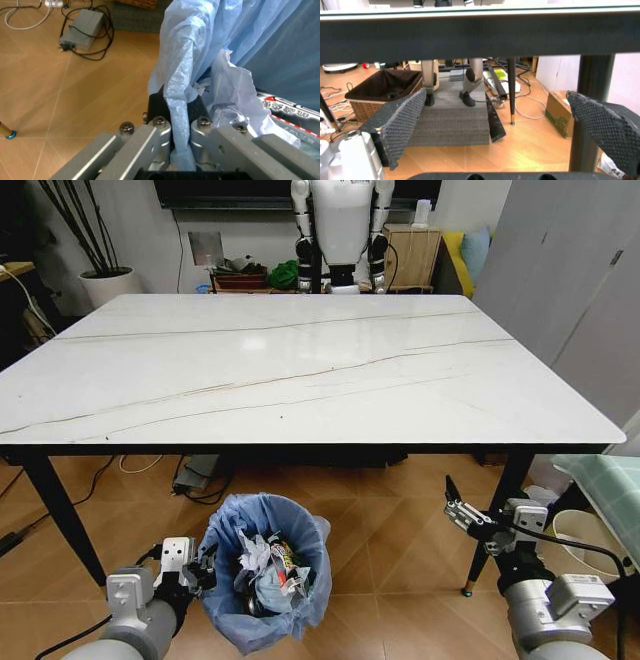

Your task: Pick up the trash bin and place the trash from the table into it.

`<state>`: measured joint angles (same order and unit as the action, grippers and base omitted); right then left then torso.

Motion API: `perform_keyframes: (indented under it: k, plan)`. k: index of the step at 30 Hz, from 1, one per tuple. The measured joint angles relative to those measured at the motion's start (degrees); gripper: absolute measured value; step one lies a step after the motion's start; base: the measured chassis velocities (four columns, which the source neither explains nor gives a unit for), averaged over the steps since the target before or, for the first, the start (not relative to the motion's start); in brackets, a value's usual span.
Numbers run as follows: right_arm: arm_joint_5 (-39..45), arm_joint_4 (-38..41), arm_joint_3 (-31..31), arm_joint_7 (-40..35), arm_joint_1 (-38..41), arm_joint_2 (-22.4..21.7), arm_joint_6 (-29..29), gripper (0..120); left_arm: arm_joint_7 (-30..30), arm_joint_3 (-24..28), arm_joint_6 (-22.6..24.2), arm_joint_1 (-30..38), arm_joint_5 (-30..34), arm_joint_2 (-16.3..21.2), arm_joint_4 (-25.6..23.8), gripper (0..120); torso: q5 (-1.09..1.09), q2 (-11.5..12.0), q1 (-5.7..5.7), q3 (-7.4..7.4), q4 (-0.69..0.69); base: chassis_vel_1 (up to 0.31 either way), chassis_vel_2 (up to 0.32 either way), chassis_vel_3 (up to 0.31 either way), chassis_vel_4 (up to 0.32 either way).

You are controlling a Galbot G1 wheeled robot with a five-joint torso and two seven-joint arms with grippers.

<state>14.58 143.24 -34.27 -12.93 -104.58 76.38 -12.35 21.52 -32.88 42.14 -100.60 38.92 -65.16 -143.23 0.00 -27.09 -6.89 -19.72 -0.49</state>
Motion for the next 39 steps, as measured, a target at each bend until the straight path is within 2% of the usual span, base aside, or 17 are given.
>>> perform_keyframes:
  k: [39]
  plan:
    - [-3.86,0.0,3.63,0.0,-1.0,1.02,1.46,100,-0.03,-0.02,0.0,-1.03,-1.22,-0.44,-0.01,0,0.0,9.1,3.33,5.77,0.0,0.0,0.0,0.0,0.0]
